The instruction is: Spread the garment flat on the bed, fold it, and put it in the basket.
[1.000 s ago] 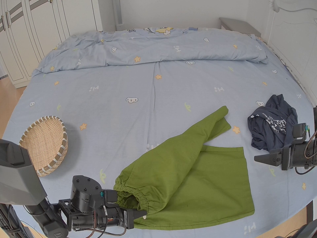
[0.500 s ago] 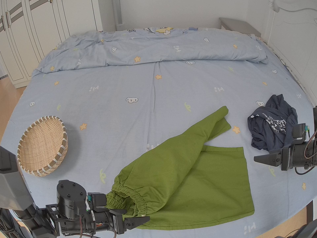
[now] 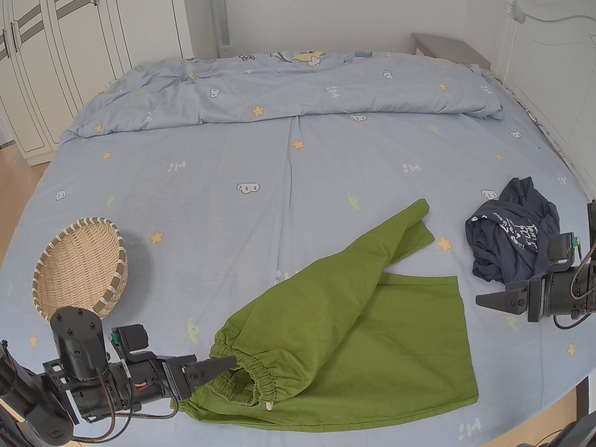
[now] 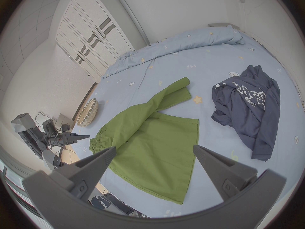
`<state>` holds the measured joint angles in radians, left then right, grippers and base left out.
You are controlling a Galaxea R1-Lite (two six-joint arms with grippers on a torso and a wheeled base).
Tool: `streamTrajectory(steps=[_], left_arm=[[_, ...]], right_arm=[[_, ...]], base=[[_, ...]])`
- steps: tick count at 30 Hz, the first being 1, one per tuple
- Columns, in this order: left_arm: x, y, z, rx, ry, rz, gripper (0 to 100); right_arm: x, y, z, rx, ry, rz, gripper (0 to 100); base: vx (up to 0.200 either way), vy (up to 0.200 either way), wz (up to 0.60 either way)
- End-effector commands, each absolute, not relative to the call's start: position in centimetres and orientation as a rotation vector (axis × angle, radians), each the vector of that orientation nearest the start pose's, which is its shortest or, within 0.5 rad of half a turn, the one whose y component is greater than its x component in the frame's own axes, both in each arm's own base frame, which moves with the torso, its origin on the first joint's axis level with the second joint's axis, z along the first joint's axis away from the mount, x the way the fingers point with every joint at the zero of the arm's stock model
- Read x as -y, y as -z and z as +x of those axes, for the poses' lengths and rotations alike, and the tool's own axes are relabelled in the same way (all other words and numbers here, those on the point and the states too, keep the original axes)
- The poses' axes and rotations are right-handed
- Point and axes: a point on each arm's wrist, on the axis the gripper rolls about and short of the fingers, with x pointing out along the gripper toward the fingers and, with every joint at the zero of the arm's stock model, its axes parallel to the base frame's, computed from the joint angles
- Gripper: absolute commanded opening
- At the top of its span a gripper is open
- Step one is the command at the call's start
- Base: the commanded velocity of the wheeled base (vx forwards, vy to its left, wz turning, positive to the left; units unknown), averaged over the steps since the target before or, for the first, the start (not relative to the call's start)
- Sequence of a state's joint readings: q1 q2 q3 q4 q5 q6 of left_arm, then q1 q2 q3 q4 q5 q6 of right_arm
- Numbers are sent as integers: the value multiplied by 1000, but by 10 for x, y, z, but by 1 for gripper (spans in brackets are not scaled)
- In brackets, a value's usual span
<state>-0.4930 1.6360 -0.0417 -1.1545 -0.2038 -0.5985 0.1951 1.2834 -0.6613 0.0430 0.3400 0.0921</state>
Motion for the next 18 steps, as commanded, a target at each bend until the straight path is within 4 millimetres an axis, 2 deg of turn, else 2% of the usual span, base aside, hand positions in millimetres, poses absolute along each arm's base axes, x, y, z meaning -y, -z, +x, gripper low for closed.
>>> streamTrajectory(steps=[1,12,18], left_arm=[[80,-78,187,-603,480,-492,100],[91,-58,227,-652,492,-496,100],[92,-51,229,-680,482,-493,100]], right_arm=[[-43,-184,176,-697,-484,135,100],[-43,-184,176,-696,-485,135,100],[-43,-184,176,-694,-485,135,100]], base=[[0,0,0],[0,0,0],[0,0,0]])
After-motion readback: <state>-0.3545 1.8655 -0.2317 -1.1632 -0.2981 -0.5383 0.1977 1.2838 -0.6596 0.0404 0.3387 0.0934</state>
